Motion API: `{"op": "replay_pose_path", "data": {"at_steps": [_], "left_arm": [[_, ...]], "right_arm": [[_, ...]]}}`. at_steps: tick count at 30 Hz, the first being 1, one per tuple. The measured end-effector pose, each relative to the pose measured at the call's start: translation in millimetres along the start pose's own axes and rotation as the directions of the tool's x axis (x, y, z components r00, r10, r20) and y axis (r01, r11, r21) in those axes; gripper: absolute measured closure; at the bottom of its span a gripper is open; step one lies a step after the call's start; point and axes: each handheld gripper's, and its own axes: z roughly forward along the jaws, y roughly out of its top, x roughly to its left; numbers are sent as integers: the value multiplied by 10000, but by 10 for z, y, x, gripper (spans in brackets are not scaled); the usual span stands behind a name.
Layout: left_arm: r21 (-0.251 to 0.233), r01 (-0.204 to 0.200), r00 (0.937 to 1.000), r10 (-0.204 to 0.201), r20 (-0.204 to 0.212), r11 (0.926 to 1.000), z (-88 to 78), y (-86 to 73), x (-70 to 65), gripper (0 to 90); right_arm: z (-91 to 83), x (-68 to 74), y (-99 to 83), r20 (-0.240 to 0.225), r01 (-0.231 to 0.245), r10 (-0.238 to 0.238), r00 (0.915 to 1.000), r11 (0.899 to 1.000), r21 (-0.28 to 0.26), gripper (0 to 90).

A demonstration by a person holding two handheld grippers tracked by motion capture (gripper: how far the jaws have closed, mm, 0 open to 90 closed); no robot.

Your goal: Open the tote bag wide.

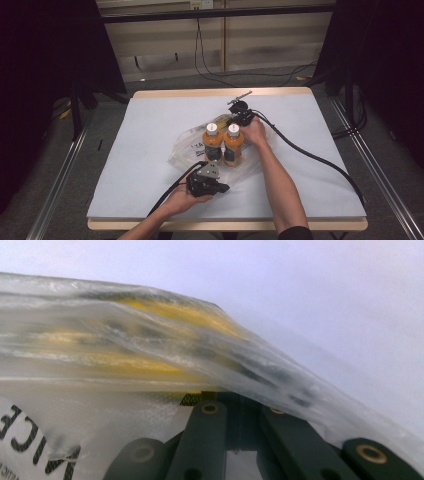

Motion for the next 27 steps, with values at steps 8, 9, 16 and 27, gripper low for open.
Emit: {"op": "replay_pose_path", "data": {"at_steps": [8, 9, 16, 27], "left_arm": [[159, -62, 9999, 64, -131, 9999, -5, 14, -19, 900], [126, -77, 9999, 79, -149, 9999, -3, 14, -23, 900], [-256, 276, 9996, -275, 45, 9993, -39, 11, 24, 900], [-1493, 737, 9970, -767, -141, 9860, -253, 52, 95, 900]], "right_arm": [[117, 70, 111, 569, 225, -216, 9981, 9996, -148, 900], [121, 60, 109, 464, 96, -86, 9989, 9997, -203, 900], [-18, 120, 81, -561, 274, -293, 9980, 9990, -345, 900], [-545, 139, -66, -1096, 143, -307, 9935, 9890, -1472, 900]]}}
